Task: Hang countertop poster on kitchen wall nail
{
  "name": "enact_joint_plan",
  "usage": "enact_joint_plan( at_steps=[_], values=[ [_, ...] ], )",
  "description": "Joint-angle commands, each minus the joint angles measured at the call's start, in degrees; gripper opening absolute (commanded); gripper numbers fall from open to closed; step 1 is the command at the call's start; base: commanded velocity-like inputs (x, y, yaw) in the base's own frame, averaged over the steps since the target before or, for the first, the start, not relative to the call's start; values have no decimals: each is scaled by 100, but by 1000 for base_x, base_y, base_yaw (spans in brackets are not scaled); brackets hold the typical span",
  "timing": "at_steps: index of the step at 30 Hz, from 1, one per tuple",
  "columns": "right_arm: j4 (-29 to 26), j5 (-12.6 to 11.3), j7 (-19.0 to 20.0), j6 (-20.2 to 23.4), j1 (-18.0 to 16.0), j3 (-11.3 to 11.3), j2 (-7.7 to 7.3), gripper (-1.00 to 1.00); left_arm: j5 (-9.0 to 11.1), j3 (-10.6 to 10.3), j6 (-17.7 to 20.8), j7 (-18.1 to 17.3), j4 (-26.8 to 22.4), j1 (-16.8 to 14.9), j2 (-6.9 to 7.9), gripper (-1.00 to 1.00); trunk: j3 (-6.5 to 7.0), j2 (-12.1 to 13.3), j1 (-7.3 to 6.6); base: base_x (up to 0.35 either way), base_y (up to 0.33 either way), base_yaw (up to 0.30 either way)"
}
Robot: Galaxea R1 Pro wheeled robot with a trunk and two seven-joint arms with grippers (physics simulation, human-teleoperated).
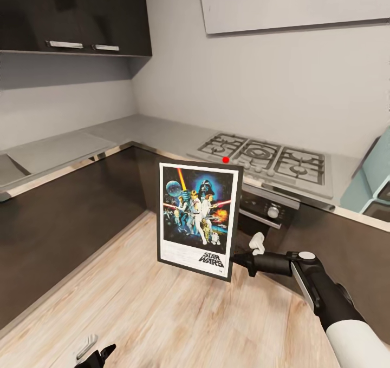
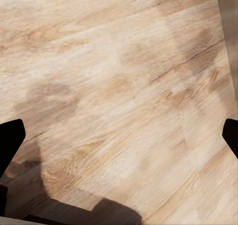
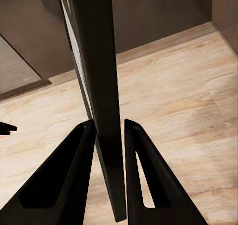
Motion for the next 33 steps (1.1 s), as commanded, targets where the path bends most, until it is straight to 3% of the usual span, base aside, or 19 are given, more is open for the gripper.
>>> enact_joint_plan(
  at_steps=[1, 27, 33],
  values=[
    [-8, 8, 30, 63, -4, -1, -1, -100, 41, 31, 59, -22, -2, -2, -2, 100, 4, -3, 0, 0, 0, 0],
    [-8, 12, 30, 68, -3, -1, -1, -100, 50, 50, 59, -35, -28, -2, 0, 100, 249, -3, 0, 0, 0, 0],
    [-8, 11, 30, 75, -5, -1, -1, -100, 48, 28, 59, -26, -28, -2, -2, 100, 379, 238, -132, 0, 0, 0]
  ],
)
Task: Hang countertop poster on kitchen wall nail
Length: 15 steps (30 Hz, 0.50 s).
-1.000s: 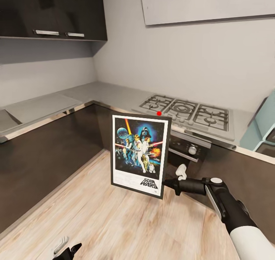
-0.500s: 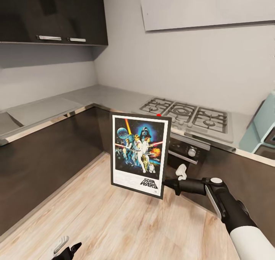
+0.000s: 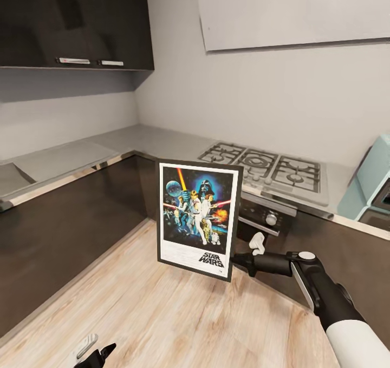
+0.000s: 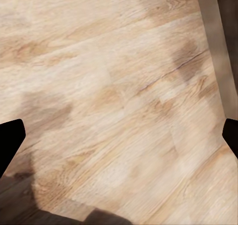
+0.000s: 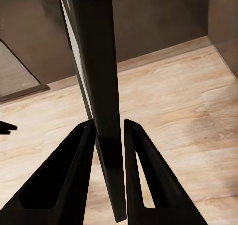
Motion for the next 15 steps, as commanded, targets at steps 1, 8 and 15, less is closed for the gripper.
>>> enact_joint_plan(
  at_steps=[1, 8, 15],
  values=[
    [-8, 7, 30, 62, -2, -1, -1, -100, 39, 28, 59, -21, -2, -2, -2, 100, 14, 38, -23, 0, 0, 0],
    [-2, 1, 30, 57, -4, -3, -1, -100, 36, 19, 62, -19, -2, -2, -2, 100, 142, 319, -176, 0, 0, 0],
    [-2, 8, 22, 57, -5, -8, -1, -100, 34, 16, 68, -19, -2, -2, -2, 100, 268, 600, -330, 0, 0, 0]
  ],
)
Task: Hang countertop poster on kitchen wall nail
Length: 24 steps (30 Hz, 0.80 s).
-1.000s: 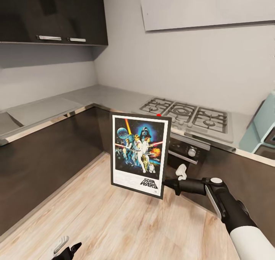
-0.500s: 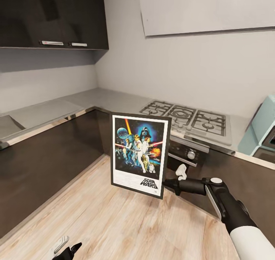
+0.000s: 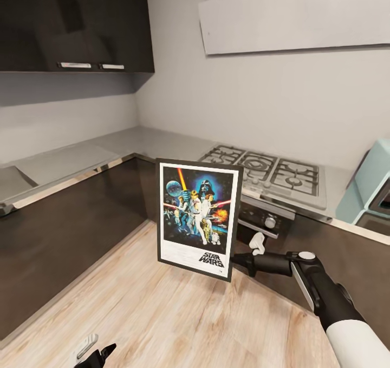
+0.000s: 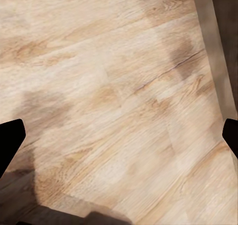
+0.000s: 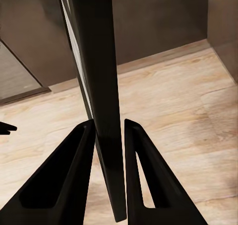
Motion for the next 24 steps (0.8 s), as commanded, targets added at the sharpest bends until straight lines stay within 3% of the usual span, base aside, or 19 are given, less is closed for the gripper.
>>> enact_joint_plan(
  at_steps=[1, 24],
  values=[
    [-8, 9, 32, 63, -3, -2, -1, -100, 43, 29, 60, -22, -2, -2, -2, 100, 13, 38, -23, 0, 0, 0],
    [-6, 10, 30, 70, -3, -4, -1, -100, 42, 29, 64, -22, -2, -2, 1, 100, 426, 960, -528, 0, 0, 0]
  ],
)
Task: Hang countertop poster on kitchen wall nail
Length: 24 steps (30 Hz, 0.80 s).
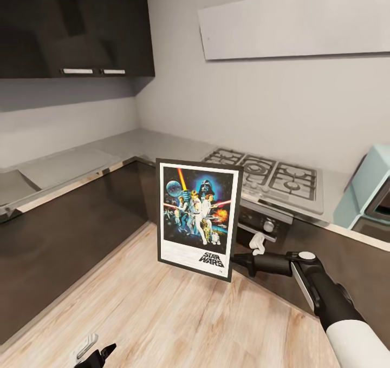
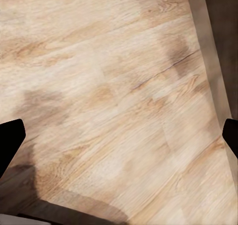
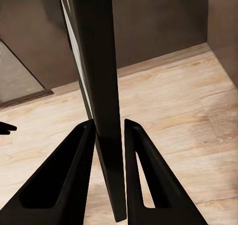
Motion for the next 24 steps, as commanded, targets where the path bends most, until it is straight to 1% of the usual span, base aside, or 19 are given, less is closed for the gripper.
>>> enact_joint_plan(
  at_steps=[1, 16, 24],
  values=[
    [-8, 9, 31, 63, -4, -2, -1, -100, 43, 29, 61, -22, -2, -2, -3, 100, 12, 37, -22, 0, 0, 0],
    [-8, 7, 31, 64, -2, -2, -1, -100, 43, 29, 64, -22, -2, -2, 0, 100, 283, 639, -352, 0, 0, 0],
    [-8, 9, 32, 64, -4, -2, -1, -100, 43, 29, 64, -22, -2, -2, 0, 100, 478, 960, -527, 0, 0, 0]
  ],
)
